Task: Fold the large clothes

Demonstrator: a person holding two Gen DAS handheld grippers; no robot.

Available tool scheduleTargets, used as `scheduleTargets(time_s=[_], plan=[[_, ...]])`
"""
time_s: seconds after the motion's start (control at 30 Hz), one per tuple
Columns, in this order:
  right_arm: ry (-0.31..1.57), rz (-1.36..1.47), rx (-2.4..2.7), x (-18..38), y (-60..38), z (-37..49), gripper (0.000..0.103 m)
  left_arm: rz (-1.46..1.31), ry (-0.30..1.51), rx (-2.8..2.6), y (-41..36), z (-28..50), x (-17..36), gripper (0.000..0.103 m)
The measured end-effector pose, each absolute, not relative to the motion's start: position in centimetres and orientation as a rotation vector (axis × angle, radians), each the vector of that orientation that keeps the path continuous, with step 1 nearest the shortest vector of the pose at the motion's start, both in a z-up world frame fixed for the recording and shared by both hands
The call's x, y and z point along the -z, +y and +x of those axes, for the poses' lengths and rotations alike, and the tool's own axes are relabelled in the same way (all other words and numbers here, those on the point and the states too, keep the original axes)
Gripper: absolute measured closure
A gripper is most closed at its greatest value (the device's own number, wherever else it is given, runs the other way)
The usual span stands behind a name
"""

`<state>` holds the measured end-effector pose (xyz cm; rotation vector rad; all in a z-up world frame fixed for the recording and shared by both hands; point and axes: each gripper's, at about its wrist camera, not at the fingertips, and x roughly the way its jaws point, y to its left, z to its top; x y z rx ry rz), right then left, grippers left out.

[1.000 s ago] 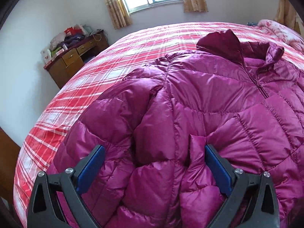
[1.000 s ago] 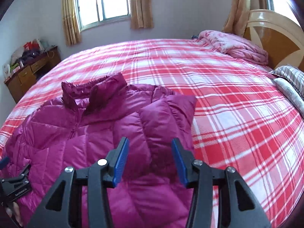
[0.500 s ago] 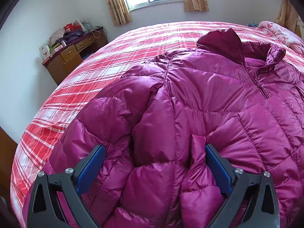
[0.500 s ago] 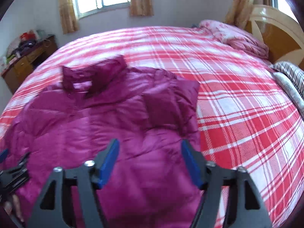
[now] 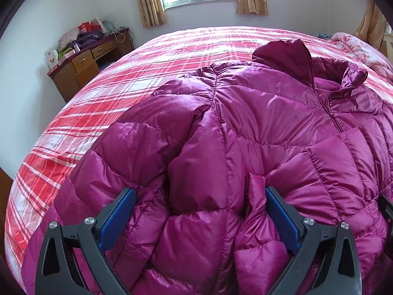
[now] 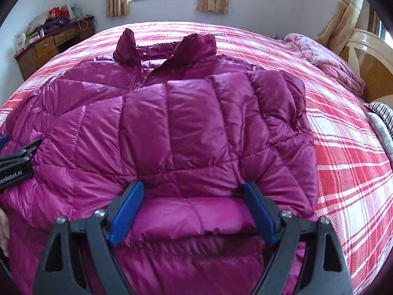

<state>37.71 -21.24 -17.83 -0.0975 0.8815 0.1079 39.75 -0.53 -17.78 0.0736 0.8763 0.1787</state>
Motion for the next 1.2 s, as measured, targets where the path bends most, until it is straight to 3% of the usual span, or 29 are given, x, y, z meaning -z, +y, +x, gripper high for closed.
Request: scheduleTargets(time_s=[0.23,0.37,0.6,0.8,0.87,0.93,1.0,1.2], plan=[[0.87,-0.096,-0.1,17.5,-20.8,37.2,0.015,0.106,0.804,-0.159,2.2,35.4,13.9,0.001],[0.869,-0.097,-0.098,17.6,-21.1,37.2,0.015,0.131,0.734,-0.239,7.5,31.0,11.5,0.001],[0.861,-0.121,-0.078,17.6,-20.9,37.1,0.013,0.088,0.834,-0.417,16.6,24.9,13.5,0.001],[0.856,-0.13,-0.059,17.4,-20.8,36.8,0.009,-0.047,0.895,-0.342,18.1,22.7,16.0,0.001],[0.855,-0.121,-0.063,17.1,-21.0,36.4,0.009,-0.061,0.895,-0.313,17.7,23.2,16.3,0.023],[0.845,-0.125,-0.063,16.5,-21.3,35.5,0.009,-0.065,0.902,-0.299,17.3,23.7,16.2,0.054],[0.807,-0.115,-0.046,15.7,-21.8,34.2,0.009,-0.036,0.894,-0.278,16.9,24.2,15.4,0.075],[0.759,-0.164,-0.037,14.4,-22.6,31.1,0.009,0.126,0.77,-0.388,16.1,25.3,9.8,0.083]])
